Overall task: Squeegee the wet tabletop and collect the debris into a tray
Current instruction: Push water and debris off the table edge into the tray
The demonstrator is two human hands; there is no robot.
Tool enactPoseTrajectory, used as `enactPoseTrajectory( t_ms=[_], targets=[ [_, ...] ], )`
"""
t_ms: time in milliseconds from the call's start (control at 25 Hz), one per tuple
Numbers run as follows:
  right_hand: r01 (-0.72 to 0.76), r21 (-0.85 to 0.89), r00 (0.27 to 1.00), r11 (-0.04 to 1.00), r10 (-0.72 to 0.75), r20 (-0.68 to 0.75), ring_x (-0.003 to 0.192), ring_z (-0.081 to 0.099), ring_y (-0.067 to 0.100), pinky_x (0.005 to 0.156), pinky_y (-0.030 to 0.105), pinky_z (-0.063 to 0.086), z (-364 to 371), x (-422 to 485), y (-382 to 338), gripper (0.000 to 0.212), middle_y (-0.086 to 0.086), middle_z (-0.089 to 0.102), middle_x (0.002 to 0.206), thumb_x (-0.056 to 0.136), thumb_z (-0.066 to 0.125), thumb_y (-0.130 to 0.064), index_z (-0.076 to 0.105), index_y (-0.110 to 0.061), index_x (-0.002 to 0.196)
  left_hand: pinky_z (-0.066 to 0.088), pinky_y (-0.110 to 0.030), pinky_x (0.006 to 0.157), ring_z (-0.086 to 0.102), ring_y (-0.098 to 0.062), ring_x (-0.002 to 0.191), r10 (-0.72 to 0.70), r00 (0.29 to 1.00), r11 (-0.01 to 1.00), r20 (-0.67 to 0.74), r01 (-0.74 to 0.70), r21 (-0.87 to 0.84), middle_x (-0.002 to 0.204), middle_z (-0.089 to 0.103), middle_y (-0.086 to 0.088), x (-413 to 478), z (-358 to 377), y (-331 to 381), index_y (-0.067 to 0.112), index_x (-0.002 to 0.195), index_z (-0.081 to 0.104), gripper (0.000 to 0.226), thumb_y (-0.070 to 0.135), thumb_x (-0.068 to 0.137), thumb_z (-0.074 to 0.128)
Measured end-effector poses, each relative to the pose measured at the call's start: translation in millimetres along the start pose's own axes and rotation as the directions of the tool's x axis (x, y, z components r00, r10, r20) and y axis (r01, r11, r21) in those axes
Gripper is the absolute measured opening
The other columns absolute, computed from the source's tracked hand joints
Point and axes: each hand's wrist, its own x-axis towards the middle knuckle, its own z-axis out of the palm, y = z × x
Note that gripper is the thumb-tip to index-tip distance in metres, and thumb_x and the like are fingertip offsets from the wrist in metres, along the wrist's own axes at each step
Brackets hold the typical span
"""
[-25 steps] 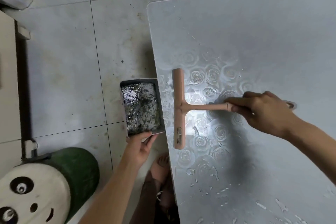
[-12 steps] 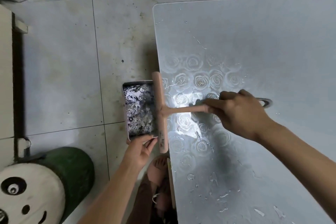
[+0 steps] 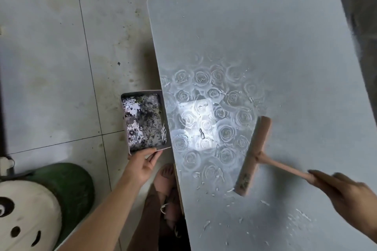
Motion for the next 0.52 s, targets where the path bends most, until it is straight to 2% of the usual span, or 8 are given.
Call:
enactPoseTrajectory(
  t_ms=[80, 120, 200, 280, 360, 440, 520],
  targets=[
    [0.020, -0.003, 0.999, 1.000, -0.020, -0.036, 0.044, 0.057, 0.036, 0.047, 0.035, 0.044, 27, 4, -15, 0.029, -0.001, 0.050, 0.059, 0.079, 0.075, -0.008, 0.072, -0.018, 0.106, 0.057, -0.035, 0.083, 0.063, -0.026, 0.086, 0.011, 1.000, 1.000, -0.005, -0.011, -0.001, 0.066, 0.069, -0.012, 1, -6, -8, 0.002, 0.080, 0.056, 0.023, -0.017, 0.086, 0.045],
    [0.030, 0.026, 0.999, 0.999, -0.029, -0.023, 0.048, 0.058, 0.037, 0.050, 0.037, 0.045, 36, 13, -33, 0.032, 0.001, 0.053, 0.062, 0.079, 0.073, -0.006, 0.071, -0.018, 0.109, 0.054, -0.036, 0.090, 0.063, -0.027, 0.088, 0.018, 1.000, 1.000, -0.009, -0.018, -0.011, 0.072, 0.069, -0.013, 1, -9, -12, 0.002, 0.082, 0.056, 0.023, -0.017, 0.086, 0.045],
    [0.104, 0.105, 0.995, 0.989, -0.102, -0.019, 0.060, 0.061, 0.039, 0.061, 0.042, 0.047, 49, 39, -78, 0.032, 0.007, 0.060, 0.071, 0.087, 0.065, -0.012, 0.067, -0.019, 0.119, 0.051, -0.037, 0.093, 0.062, -0.027, 0.089, 0.038, 0.999, 0.999, -0.018, -0.038, -0.022, 0.083, 0.066, -0.012, 1, -14, -18, 0.002, 0.087, 0.057, 0.024, -0.018, 0.085, 0.045],
    [0.204, 0.104, 0.979, 0.973, -0.204, -0.018, 0.075, 0.062, 0.036, 0.074, 0.040, 0.045, 57, 65, -120, 0.033, 0.009, 0.063, 0.084, 0.094, 0.054, -0.024, 0.059, -0.026, 0.128, 0.058, -0.030, 0.081, 0.063, -0.025, 0.087, 0.059, 0.998, 0.998, -0.013, -0.059, 0.002, 0.086, 0.066, -0.011, -2, -17, -23, 0.003, 0.090, 0.058, 0.025, -0.018, 0.085, 0.045],
    [0.307, 0.003, 0.951, 0.952, -0.306, -0.031, 0.084, 0.061, 0.031, 0.078, 0.037, 0.040, 50, 80, -138, 0.034, 0.005, 0.062, 0.088, 0.097, 0.045, -0.033, 0.055, -0.032, 0.130, 0.060, -0.027, 0.065, 0.062, -0.027, 0.090, 0.064, 0.998, 0.998, -0.007, -0.064, 0.009, 0.091, 0.065, -0.011, -4, -18, -25, 0.003, 0.093, 0.058, 0.026, -0.018, 0.085, 0.043],
    [0.318, -0.019, 0.945, 0.948, -0.318, -0.072, 0.076, 0.062, 0.031, 0.073, 0.037, 0.040, 29, 76, -124, 0.029, 0.002, 0.061, 0.080, 0.095, 0.051, -0.032, 0.061, -0.032, 0.123, 0.060, -0.034, 0.074, 0.059, -0.034, 0.100, 0.059, 0.998, 0.998, 0.017, -0.058, -0.030, 0.097, 0.064, -0.015, -8, -20, -27, 0.002, 0.094, 0.058, 0.027, -0.018, 0.086, 0.042],
    [0.231, -0.020, 0.969, 0.973, -0.232, -0.085, 0.064, 0.062, 0.033, 0.064, 0.036, 0.039, 6, 61, -92, 0.024, 0.001, 0.058, 0.070, 0.091, 0.059, -0.029, 0.067, -0.031, 0.114, 0.054, -0.041, 0.087, 0.058, -0.036, 0.103, 0.055, 0.998, 0.997, 0.009, -0.055, -0.048, 0.098, 0.063, -0.017, -9, -19, -26, 0.002, 0.092, 0.057, 0.026, -0.019, 0.086, 0.042]
  ],
)
